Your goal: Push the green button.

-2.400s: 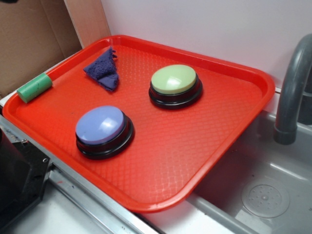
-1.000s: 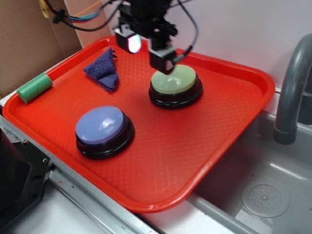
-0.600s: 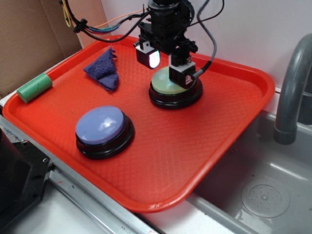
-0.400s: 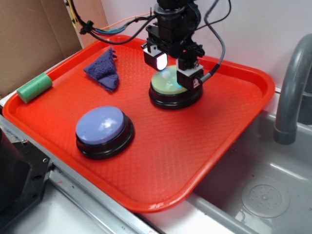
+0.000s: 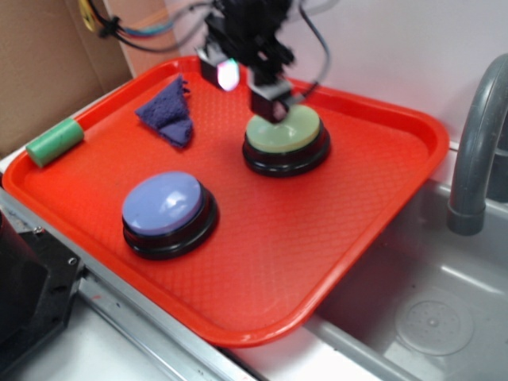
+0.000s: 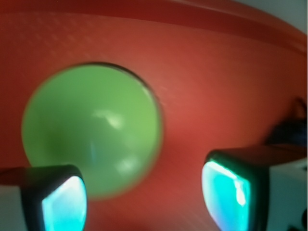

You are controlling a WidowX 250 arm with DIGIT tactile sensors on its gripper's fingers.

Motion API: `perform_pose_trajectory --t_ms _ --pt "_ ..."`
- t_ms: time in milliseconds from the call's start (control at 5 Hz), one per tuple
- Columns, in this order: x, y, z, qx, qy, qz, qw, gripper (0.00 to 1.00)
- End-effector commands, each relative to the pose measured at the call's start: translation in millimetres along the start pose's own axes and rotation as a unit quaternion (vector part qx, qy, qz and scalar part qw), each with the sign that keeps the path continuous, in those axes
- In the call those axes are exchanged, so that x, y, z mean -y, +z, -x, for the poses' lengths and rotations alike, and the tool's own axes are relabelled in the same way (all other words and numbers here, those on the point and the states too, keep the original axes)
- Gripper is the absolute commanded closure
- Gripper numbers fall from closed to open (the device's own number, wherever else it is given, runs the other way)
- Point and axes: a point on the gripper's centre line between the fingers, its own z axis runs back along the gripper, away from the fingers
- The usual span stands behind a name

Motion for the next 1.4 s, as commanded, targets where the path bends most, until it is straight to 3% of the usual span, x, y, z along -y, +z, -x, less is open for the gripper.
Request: perform_pose_trajectory --t_ms 0,200,600,800,1200 --pt "-20.4 42.1 3.1 0.078 0.001 0.039 0.996 0.0" --pt "-15.8 42.6 1.3 0.067 -0.017 0.02 0.997 0.0" --pt "-19.1 59.9 5.5 0.025 -0.053 0.029 0.998 0.0" --pt "-22.3 57.3 5.8 0.028 -0.05 0.046 0.997 0.0" --pt "-30.6 70.0 15.5 0.059 -0.036 0.034 0.997 0.0"
